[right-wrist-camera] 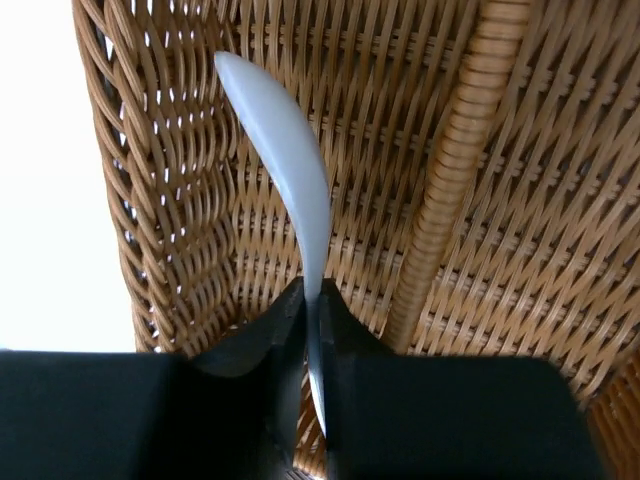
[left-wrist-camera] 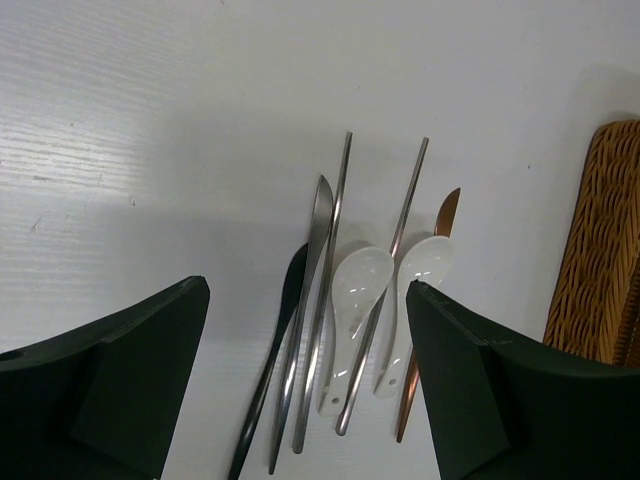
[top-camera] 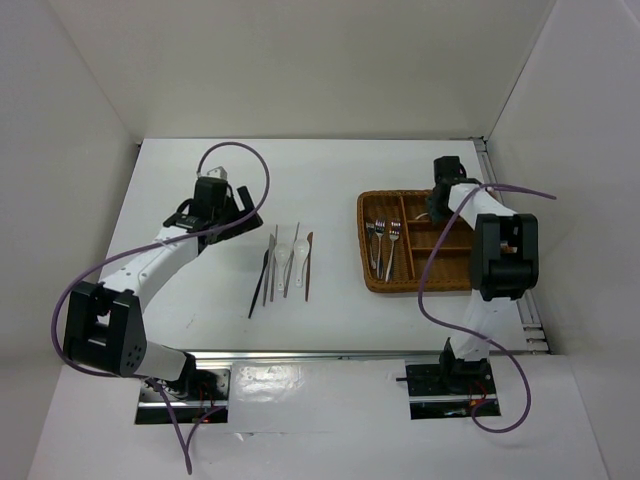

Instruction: Sort the eating utensils into containers

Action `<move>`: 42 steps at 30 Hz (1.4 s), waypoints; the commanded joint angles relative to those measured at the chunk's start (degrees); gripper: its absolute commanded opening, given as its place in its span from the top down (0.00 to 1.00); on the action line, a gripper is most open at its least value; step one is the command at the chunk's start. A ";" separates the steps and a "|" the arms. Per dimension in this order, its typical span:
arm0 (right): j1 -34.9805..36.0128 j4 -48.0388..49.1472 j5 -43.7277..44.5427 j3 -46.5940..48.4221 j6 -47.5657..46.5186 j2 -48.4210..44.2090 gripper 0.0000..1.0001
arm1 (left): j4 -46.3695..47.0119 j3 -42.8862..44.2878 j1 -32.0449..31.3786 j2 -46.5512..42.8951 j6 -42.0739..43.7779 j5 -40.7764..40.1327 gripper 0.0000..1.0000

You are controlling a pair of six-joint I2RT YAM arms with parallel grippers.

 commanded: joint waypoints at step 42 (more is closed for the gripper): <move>0.16 24.35 -33.16 -17.86 -49.60 -28.56 0.42 | 18.81 -5.75 -1.95 13.40 7.80 20.12 0.44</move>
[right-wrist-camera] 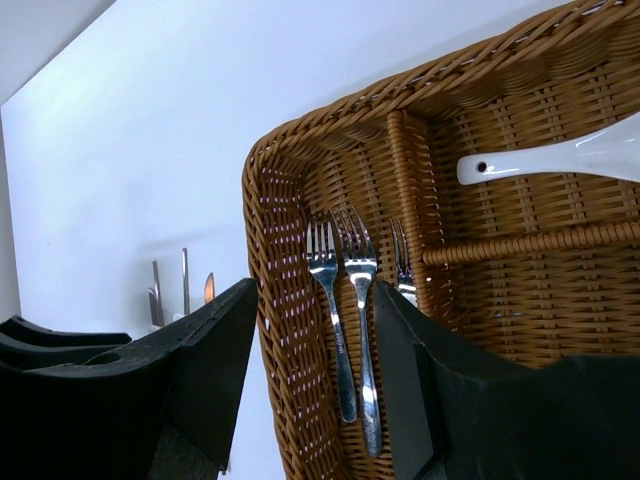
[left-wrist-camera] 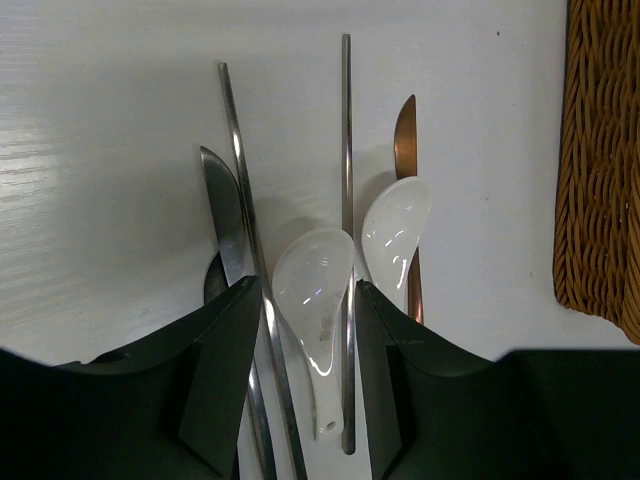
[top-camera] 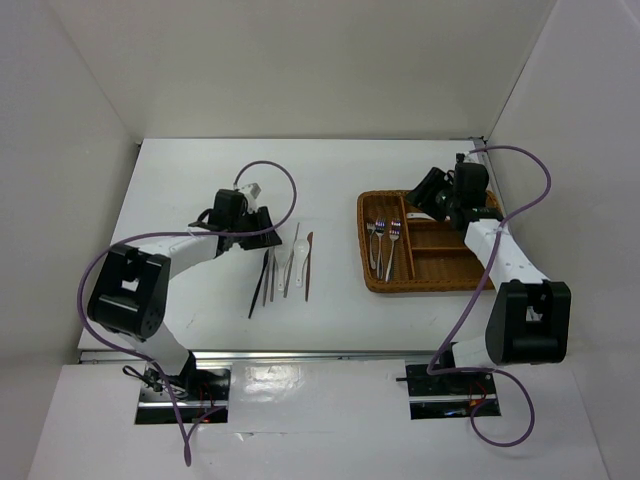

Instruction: Sort the eating utensils into containers

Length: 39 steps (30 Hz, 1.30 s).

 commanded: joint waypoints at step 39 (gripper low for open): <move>17.02 6.64 -10.95 2.89 -11.80 1.04 0.40 | -2.26 7.76 -3.32 -1.30 -3.64 -5.22 0.88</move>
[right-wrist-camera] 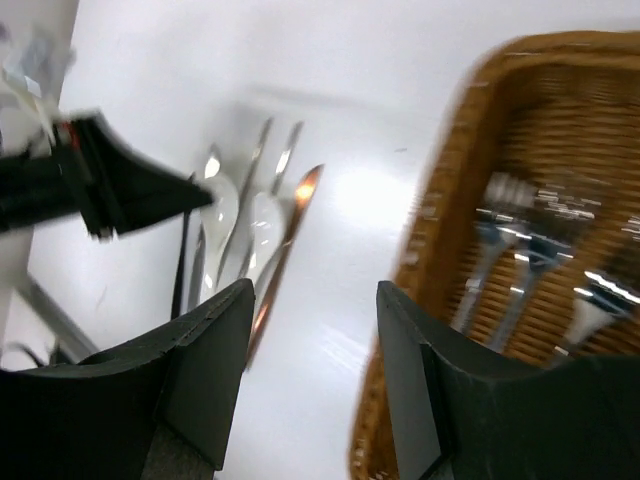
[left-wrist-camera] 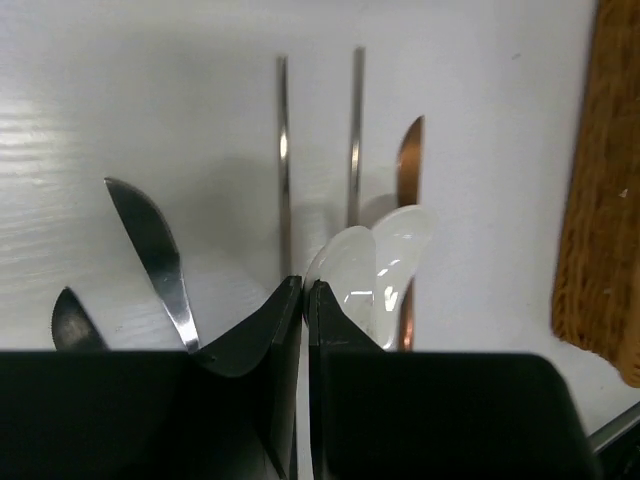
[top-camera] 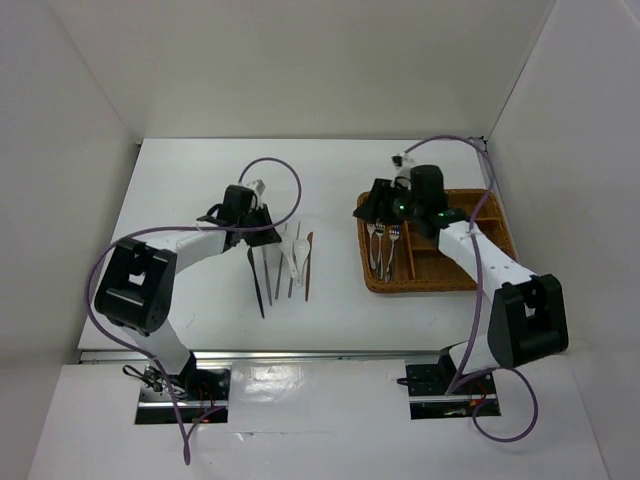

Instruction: Sort the eating utensils into containers

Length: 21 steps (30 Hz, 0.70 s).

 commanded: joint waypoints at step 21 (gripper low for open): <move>19.36 7.59 -1.35 10.47 -2.20 13.22 0.29 | 1.95 11.30 -7.89 -9.67 -2.00 0.40 0.87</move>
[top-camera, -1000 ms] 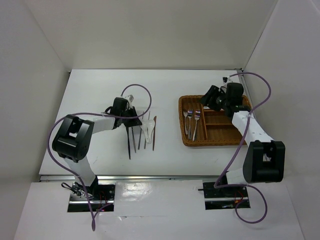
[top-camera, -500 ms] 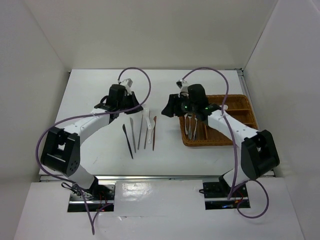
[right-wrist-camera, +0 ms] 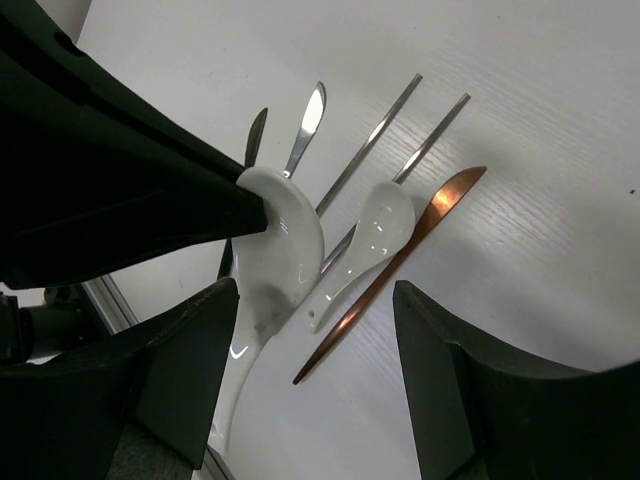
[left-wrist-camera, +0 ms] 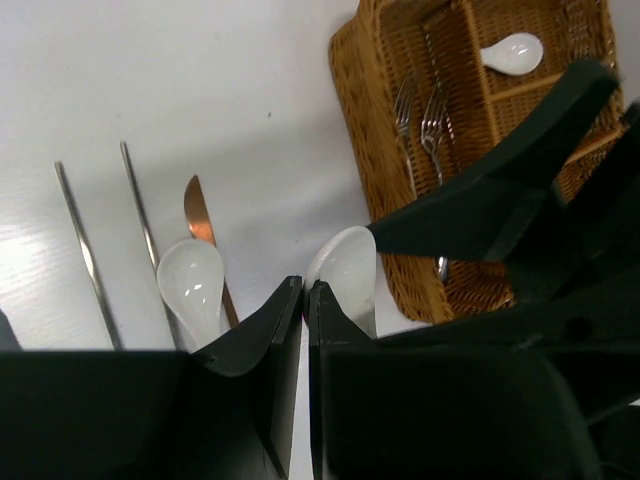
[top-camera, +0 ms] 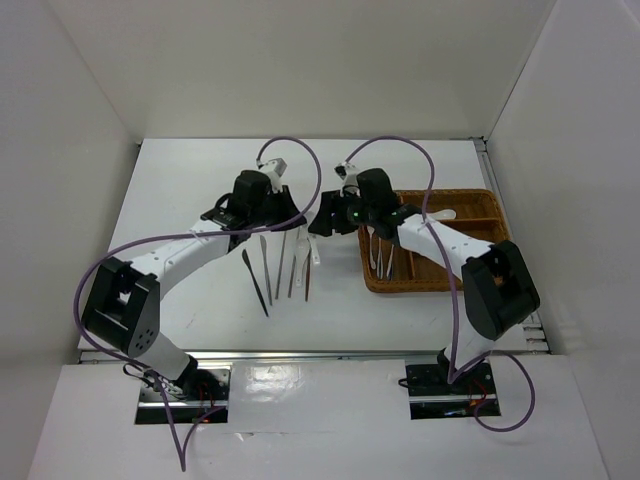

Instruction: Sort the eating utensils into containers

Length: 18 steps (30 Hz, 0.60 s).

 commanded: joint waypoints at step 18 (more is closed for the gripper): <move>2.43 -4.16 10.95 7.38 3.91 2.87 1.00 | 1.13 10.54 -0.37 5.92 -0.45 1.72 0.43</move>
